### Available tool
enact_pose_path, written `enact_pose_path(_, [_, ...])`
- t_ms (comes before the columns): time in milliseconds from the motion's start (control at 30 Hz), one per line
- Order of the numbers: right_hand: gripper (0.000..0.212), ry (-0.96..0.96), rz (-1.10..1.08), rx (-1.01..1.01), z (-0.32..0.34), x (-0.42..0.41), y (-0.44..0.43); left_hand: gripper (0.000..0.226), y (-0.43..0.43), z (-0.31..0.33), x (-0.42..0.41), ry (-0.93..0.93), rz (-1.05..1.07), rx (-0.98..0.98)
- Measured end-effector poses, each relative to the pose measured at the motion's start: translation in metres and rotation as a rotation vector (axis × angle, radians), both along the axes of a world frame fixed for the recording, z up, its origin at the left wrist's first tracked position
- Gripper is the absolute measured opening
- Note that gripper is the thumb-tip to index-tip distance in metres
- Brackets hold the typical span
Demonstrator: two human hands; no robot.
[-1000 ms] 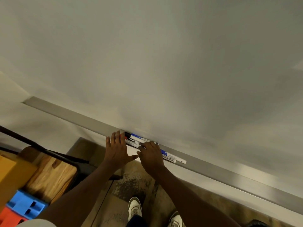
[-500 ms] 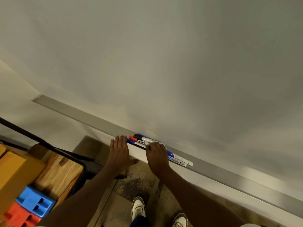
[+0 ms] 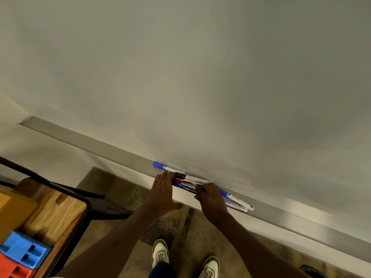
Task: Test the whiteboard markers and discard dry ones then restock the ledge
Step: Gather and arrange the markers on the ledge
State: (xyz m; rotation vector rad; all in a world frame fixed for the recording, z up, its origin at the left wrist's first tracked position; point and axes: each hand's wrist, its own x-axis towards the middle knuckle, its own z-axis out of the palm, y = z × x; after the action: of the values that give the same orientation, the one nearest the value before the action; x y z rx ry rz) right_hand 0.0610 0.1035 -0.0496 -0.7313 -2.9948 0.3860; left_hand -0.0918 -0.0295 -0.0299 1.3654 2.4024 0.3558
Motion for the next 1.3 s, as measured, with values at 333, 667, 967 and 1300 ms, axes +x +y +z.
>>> enact_pose_path(333, [0.034,0.158,-0.081,-0.057,0.014,0.019,0.004,0.125,0.002,0.007,0.024,-0.134,0.127,0.108])
enact_pose_path(667, [0.044,0.347,-0.118,-0.036,0.054,0.008,-0.024,0.12,-0.003,0.033,0.036,0.075,0.248,0.284])
enact_pose_path(967, [0.049,0.487,-0.067,-0.043,0.076,0.008,-0.046,0.131,-0.009,0.045,0.055,-0.02,0.497,0.585])
enact_pose_path(1300, [0.033,0.657,-0.101,-0.239,0.083,0.021,-0.068,0.099,-0.02,0.061,0.066,-0.631,0.591,1.161])
